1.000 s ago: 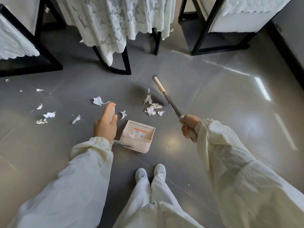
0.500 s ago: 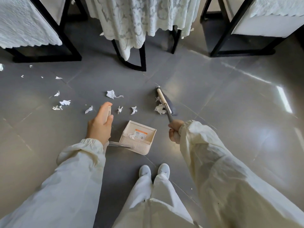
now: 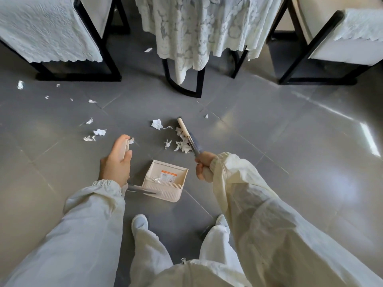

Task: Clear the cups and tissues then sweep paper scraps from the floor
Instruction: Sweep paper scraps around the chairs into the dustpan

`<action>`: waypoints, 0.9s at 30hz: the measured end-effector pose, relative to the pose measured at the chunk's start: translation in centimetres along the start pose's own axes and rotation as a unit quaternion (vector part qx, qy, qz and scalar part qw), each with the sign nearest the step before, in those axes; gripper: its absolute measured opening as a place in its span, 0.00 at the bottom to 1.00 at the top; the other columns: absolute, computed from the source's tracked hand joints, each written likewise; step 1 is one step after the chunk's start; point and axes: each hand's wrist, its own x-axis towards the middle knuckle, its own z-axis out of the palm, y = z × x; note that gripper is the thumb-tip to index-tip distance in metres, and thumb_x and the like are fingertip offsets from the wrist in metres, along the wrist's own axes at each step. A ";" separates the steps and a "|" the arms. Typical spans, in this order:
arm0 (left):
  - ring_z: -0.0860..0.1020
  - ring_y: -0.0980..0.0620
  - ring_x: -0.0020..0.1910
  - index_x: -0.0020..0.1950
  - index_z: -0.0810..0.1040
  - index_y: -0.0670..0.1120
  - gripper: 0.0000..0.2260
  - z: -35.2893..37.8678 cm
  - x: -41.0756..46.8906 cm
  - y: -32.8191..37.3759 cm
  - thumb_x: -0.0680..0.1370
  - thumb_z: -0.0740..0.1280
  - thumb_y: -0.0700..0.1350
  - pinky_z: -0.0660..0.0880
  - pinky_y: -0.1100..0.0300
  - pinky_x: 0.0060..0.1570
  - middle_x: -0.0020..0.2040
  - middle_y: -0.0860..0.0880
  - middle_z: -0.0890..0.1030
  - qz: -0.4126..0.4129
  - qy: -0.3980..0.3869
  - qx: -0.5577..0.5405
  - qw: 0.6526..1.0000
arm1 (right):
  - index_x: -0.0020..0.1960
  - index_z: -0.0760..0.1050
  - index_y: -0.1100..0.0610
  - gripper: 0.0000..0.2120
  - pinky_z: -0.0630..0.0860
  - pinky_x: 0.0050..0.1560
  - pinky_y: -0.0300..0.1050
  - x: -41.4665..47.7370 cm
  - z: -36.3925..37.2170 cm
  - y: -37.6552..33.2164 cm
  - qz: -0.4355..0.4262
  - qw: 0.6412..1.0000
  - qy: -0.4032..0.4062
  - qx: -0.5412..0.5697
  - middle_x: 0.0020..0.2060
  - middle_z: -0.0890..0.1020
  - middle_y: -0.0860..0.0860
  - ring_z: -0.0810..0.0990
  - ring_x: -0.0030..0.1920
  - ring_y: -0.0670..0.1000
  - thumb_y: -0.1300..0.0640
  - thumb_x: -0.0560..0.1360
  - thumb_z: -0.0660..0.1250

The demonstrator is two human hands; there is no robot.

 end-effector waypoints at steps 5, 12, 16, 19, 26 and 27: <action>0.69 0.44 0.26 0.56 0.70 0.68 0.15 -4.9 4.5 -3.0 0.77 0.59 0.46 0.74 0.53 0.32 0.33 0.47 0.71 0.021 -0.029 -0.007 0.999 | 0.37 0.60 0.57 0.14 0.62 0.18 0.28 -2.6 7.0 0.6 -0.045 0.997 0.059 -0.038 0.29 0.61 0.51 0.61 0.10 0.44 0.64 0.80 0.56; 0.76 0.35 0.39 0.58 0.70 0.65 0.15 -9.2 9.5 -4.5 0.78 0.60 0.46 0.77 0.47 0.43 0.43 0.39 0.79 0.065 -0.077 0.004 0.995 | 0.45 0.70 0.58 0.05 0.65 0.21 0.30 -1.9 10.4 1.1 -0.096 0.980 0.150 -0.087 0.31 0.65 0.53 0.65 0.17 0.47 0.60 0.78 0.58; 0.77 0.34 0.40 0.57 0.69 0.67 0.16 -10.0 12.2 -4.4 0.78 0.60 0.45 0.77 0.47 0.43 0.31 0.55 0.71 0.071 -0.106 0.026 0.991 | 0.61 0.72 0.59 0.13 0.66 0.23 0.32 0.3 9.2 -1.9 -0.122 0.965 0.198 -0.123 0.34 0.66 0.53 0.65 0.25 0.49 0.58 0.80 0.55; 0.76 0.35 0.37 0.58 0.68 0.67 0.16 -10.3 14.1 -4.6 0.78 0.60 0.45 0.78 0.47 0.42 0.31 0.54 0.71 0.058 -0.104 0.051 0.992 | 0.63 0.72 0.60 0.14 0.66 0.27 0.37 2.7 8.4 -3.6 -0.112 0.954 0.231 -0.154 0.35 0.68 0.54 0.66 0.27 0.50 0.61 0.79 0.56; 0.73 0.45 0.31 0.58 0.67 0.66 0.16 -11.6 16.0 -6.3 0.78 0.61 0.44 0.70 0.55 0.34 0.33 0.40 0.75 0.054 -0.064 0.071 0.994 | 0.61 0.72 0.56 0.12 0.66 0.20 0.32 8.1 8.8 -5.2 -0.055 0.974 0.212 -0.059 0.36 0.67 0.53 0.65 0.27 0.48 0.60 0.79 0.57; 0.73 0.45 0.31 0.58 0.67 0.65 0.17 -11.6 15.8 -6.4 0.78 0.62 0.44 0.68 0.55 0.34 0.33 0.41 0.76 0.063 -0.063 0.073 0.993 | 0.61 0.73 0.56 0.12 0.66 0.20 0.32 8.5 9.0 -5.0 -0.052 0.974 0.206 -0.075 0.35 0.67 0.53 0.64 0.27 0.48 0.60 0.79 0.57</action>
